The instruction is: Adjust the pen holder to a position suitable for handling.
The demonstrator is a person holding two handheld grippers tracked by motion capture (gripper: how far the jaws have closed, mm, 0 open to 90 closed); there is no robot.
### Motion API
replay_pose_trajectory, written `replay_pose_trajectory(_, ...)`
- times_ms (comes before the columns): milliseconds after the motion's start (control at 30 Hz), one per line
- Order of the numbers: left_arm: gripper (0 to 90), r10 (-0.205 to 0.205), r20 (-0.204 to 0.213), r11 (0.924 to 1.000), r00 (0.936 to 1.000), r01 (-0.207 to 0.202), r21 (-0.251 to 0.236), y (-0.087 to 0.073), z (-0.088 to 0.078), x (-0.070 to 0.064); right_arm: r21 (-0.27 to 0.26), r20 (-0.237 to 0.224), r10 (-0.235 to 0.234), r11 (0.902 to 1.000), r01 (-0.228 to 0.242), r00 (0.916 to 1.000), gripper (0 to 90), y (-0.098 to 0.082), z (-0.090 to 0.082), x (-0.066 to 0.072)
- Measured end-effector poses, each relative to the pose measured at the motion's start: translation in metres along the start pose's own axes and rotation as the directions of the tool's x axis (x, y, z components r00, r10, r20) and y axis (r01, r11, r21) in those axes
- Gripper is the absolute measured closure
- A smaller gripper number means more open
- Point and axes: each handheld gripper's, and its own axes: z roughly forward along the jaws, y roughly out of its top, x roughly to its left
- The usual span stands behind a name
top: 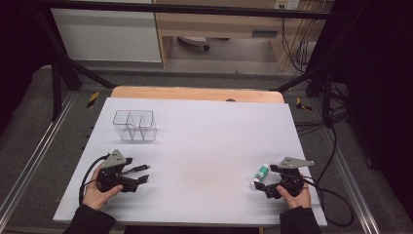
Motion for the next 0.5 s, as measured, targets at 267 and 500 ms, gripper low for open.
replay_pose_trajectory(267, 6.1, 0.01, 0.008, 0.9999, 0.9999, -0.01, 0.002, 0.0018, -0.0003, -0.0026, -0.007, -0.002, -0.004, 1.0, 0.004, 1.0, 0.4, 0.0, -0.0005, -0.0001)
replay_pose_trajectory(500, 6.1, 0.016, 0.001, 0.9999, 0.9999, -0.016, -0.003, 0.006, -0.0029, -0.0047, -0.005, -0.002, -0.004, 1.0, 0.004, 1.0, 0.4, 0.0, -0.0003, 0.0002)
